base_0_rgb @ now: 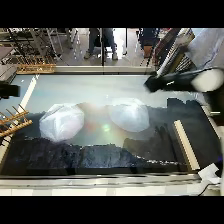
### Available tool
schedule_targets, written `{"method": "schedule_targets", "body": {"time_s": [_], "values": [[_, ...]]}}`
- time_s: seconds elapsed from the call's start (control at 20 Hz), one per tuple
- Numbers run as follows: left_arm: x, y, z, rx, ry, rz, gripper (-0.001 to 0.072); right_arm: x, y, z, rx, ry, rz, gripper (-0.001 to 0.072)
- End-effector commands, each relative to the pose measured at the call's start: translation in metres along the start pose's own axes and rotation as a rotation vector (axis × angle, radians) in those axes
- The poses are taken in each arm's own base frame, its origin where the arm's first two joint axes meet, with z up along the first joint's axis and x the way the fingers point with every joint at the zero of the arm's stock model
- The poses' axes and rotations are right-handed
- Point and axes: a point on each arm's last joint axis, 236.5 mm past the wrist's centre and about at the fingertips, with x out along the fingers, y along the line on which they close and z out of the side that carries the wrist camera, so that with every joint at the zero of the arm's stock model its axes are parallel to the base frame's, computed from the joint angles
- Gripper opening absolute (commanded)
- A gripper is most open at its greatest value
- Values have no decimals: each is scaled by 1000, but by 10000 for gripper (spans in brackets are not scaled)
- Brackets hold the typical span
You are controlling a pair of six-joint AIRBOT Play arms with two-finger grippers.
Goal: Fold the clothes and pants, and hang the long-sleeved shirts on hangers.
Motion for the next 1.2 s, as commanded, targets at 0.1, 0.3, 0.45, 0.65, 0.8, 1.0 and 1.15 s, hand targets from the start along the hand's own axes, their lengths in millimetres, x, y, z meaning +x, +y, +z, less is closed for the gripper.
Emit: {"method": "schedule_targets", "body": {"time_s": [0.1, 0.3, 0.45, 0.65, 0.8, 1.0, 1.15], "values": [[-3, 32, 7, -122, -46, 106, 107, 78, 42, 5, -296, -80, -74, 33], [12, 26, 3, -110, -15, 103, 106, 75, 41, 23, -288, -152, -77, 31], [20, 23, 1, -104, 2, 102, 107, 74, 41, 26, -287, -166, -75, 31], [29, 19, -2, -96, 20, 100, 106, 74, 42, 26, -287, -168, -75, 31], [35, 17, -4, -91, 33, 99, 107, 74, 42, 26, -287, -168, -75, 31], [44, 14, -6, -84, 51, 97, 107, 74, 42, 26, -287, -168, -75, 31], [49, 12, -8, -80, 62, 97, 106, 74, 42, 26, -287, -168, -75, 31]]}}
